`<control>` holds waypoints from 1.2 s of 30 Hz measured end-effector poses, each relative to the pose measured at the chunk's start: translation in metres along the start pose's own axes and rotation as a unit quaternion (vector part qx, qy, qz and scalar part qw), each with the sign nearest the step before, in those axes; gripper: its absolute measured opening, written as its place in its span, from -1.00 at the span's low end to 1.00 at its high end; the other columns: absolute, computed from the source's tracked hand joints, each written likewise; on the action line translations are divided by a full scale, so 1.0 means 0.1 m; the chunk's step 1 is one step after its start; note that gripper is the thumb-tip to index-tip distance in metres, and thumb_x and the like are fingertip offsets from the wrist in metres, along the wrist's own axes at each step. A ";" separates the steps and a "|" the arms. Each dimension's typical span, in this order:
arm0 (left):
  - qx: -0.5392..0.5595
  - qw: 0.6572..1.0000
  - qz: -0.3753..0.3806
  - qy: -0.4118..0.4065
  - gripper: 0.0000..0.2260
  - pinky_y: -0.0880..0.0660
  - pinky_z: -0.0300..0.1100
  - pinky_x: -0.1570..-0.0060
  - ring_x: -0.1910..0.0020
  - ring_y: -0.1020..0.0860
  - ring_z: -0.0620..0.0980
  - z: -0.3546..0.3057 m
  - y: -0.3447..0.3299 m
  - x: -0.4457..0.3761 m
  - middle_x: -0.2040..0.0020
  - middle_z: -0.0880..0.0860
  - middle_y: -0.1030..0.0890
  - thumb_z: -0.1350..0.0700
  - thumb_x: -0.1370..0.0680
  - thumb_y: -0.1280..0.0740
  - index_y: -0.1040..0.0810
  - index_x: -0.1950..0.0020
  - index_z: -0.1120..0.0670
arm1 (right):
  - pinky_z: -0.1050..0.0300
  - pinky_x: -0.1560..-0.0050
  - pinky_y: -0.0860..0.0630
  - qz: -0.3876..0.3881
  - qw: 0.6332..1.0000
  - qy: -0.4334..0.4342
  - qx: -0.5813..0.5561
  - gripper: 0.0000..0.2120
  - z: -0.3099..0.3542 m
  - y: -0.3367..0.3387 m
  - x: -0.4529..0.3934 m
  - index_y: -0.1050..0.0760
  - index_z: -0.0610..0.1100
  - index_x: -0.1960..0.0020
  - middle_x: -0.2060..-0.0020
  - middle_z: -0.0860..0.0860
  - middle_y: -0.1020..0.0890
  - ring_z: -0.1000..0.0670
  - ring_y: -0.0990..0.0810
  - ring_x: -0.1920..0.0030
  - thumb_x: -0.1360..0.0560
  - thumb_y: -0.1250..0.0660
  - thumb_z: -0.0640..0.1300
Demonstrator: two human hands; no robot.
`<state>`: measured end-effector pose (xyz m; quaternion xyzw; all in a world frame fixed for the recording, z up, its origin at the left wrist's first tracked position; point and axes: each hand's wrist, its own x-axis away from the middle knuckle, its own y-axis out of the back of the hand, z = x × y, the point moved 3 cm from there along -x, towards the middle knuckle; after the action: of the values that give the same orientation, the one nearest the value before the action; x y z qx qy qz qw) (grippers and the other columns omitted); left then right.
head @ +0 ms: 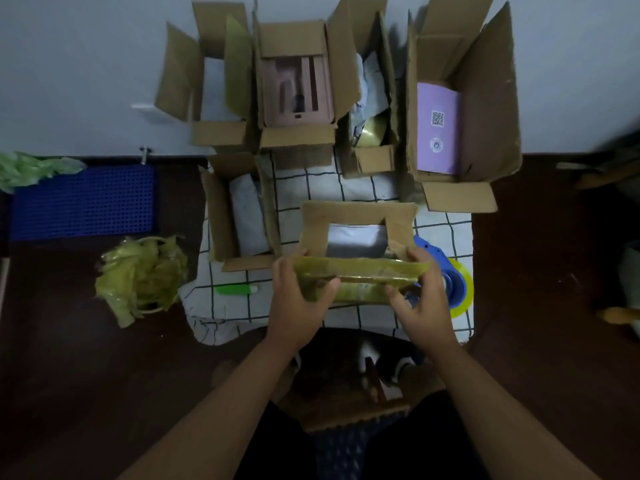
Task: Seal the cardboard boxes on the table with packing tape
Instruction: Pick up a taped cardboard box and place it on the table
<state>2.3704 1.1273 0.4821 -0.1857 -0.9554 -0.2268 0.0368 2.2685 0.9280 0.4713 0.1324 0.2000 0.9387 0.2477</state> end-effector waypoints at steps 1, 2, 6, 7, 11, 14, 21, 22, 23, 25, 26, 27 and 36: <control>-0.016 0.999 -0.015 -0.027 -0.49 -0.39 -0.47 -0.10 -0.22 -0.42 -0.28 0.09 -0.08 0.00 -0.25 0.02 -0.35 -0.23 -0.47 -0.35 -0.31 -0.33 -0.09 | -0.25 -0.31 -0.45 -0.012 1.000 0.010 -0.010 -0.37 -0.14 -0.04 -0.02 -0.31 -0.12 -0.45 -0.39 -0.02 -0.38 -0.07 -0.39 -0.41 -0.46 -0.36 0.08; -0.033 0.997 -0.035 -0.054 -0.51 -0.37 -0.46 -0.11 -0.22 -0.41 -0.27 0.19 -0.17 0.00 -0.24 0.07 -0.36 -0.25 -0.51 -0.31 -0.32 -0.32 -0.05 | -0.26 -0.33 -0.43 -0.026 0.999 0.025 -0.023 -0.39 -0.25 -0.09 -0.06 -0.31 -0.10 -0.44 -0.39 -0.03 -0.38 -0.08 -0.38 -0.43 -0.46 -0.36 0.07; -0.042 0.988 -0.107 -0.105 -0.54 -0.42 -0.10 -0.22 -0.23 -0.42 0.04 0.61 -0.57 -0.01 -0.23 0.20 -0.37 -0.27 -0.60 -0.14 -0.31 -0.31 0.04 | -0.29 -0.37 -0.37 -0.086 0.993 0.044 -0.071 -0.37 -0.59 -0.33 -0.23 -0.33 -0.12 -0.41 -0.39 -0.09 -0.41 -0.13 -0.38 -0.44 -0.42 -0.35 0.08; -0.039 0.985 -0.124 -0.116 -0.52 -0.44 0.04 -0.21 -0.23 -0.42 0.15 0.68 -0.65 -0.03 -0.23 0.19 -0.36 -0.27 -0.60 -0.13 -0.32 -0.31 0.07 | -0.30 -0.36 -0.37 -0.105 0.990 0.052 -0.083 -0.34 -0.64 -0.37 -0.28 -0.34 -0.17 -0.41 -0.39 -0.11 -0.42 -0.14 -0.38 -0.43 -0.40 -0.34 0.09; 0.016 0.970 -0.195 -0.141 -0.60 -0.45 0.05 -0.09 -0.12 -0.45 0.14 0.87 -0.84 -0.18 -0.18 0.21 -0.41 -0.15 -0.58 -0.17 -0.33 -0.28 0.08 | -0.27 -0.36 -0.37 -0.157 0.974 0.107 -0.125 -0.30 -0.74 -0.47 -0.29 -0.34 -0.22 -0.41 -0.39 -0.16 -0.41 -0.15 -0.39 -0.43 -0.35 -0.32 0.06; 0.051 0.947 -0.249 -0.198 -0.73 -0.32 -0.29 -0.19 -0.18 -0.40 -0.25 0.82 -0.86 -0.19 -0.18 -0.12 -0.40 -0.10 -0.56 -0.14 -0.27 -0.26 -0.18 | -0.21 -0.30 -0.41 -0.168 0.963 0.149 -0.150 -0.34 -0.73 -0.48 -0.24 -0.34 -0.18 -0.38 -0.32 -0.13 -0.43 -0.13 -0.44 -0.34 -0.36 -0.32 0.07; 0.067 0.952 -0.236 -0.184 -0.66 -0.39 -0.28 -0.24 -0.20 -0.46 -0.14 0.92 -0.49 0.43 -0.26 0.07 -0.44 -0.24 -0.58 -0.22 -0.45 -0.21 -0.05 | 0.23 -0.15 -0.43 -0.100 0.962 0.227 -0.114 -0.66 -0.65 -0.51 0.25 -0.38 0.20 -0.21 -0.20 0.07 -0.47 0.22 -0.47 -0.17 -0.46 -0.33 0.16; 0.065 0.961 -0.217 -0.160 -0.60 -0.40 -0.16 -0.29 -0.24 -0.45 -0.08 0.97 -0.41 0.55 -0.28 0.07 -0.43 -0.27 -0.57 -0.21 -0.46 -0.22 -0.02 | 0.19 -0.18 -0.43 -0.090 0.964 0.227 -0.102 -0.66 -0.67 -0.52 0.35 -0.40 0.19 -0.20 -0.19 0.05 -0.48 0.18 -0.47 -0.18 -0.46 -0.32 0.19; 0.062 0.965 -0.202 -0.154 -0.59 -0.41 -0.10 -0.26 -0.23 -0.45 -0.04 1.00 -0.34 0.65 -0.26 0.07 -0.43 -0.29 -0.55 -0.20 -0.47 -0.19 -0.01 | 0.15 -0.22 -0.43 -0.089 0.965 0.229 -0.089 -0.63 -0.68 -0.54 0.43 -0.42 0.17 -0.20 -0.18 0.05 -0.48 0.12 -0.48 -0.21 -0.44 -0.31 0.24; 0.057 0.968 -0.181 -0.163 -0.60 -0.40 -0.17 -0.14 -0.21 -0.47 0.00 0.98 -0.24 0.76 -0.20 0.04 -0.44 -0.28 -0.49 -0.21 -0.49 -0.12 -0.01 | 0.06 -0.27 -0.44 -0.086 0.968 0.223 -0.077 -0.62 -0.70 -0.56 0.53 -0.45 0.17 -0.19 -0.18 0.04 -0.50 0.04 -0.48 -0.24 -0.43 -0.29 0.29; 0.055 0.972 -0.166 -0.158 -0.57 -0.35 -0.22 -0.13 -0.25 -0.45 -0.02 0.96 -0.21 0.79 -0.23 0.00 -0.42 -0.26 -0.50 -0.23 -0.50 -0.16 0.03 | -0.01 -0.29 -0.45 -0.081 0.969 0.217 -0.085 -0.69 -0.70 -0.56 0.55 -0.46 0.19 -0.15 -0.18 0.04 -0.50 0.04 -0.49 -0.24 -0.47 -0.32 0.25; 0.051 0.976 -0.152 -0.144 -0.54 -0.29 -0.26 -0.15 -0.30 -0.38 -0.09 0.94 -0.19 0.81 -0.28 -0.04 -0.37 -0.21 -0.53 -0.24 -0.49 -0.27 0.07 | -0.08 -0.29 -0.46 -0.076 0.970 0.212 -0.094 -0.78 -0.69 -0.54 0.57 -0.47 0.20 -0.12 -0.17 0.03 -0.51 0.04 -0.49 -0.22 -0.51 -0.35 0.19; 0.041 0.985 -0.123 -0.114 -0.63 -0.36 -0.25 0.04 -0.06 -0.46 -0.01 1.03 -0.26 0.74 -0.11 0.07 -0.45 -0.15 -0.57 -0.28 -0.55 -0.04 0.17 | -0.11 -0.28 -0.50 -0.026 0.981 0.158 -0.109 -0.87 -0.72 -0.41 0.63 -0.51 0.20 -0.12 -0.22 0.04 -0.53 0.08 -0.54 -0.19 -0.62 -0.23 0.14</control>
<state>2.2937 1.1765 0.3908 -0.0893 -0.9773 -0.1678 -0.0933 2.2073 0.9709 0.3990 -0.0510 0.1361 0.9571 0.2507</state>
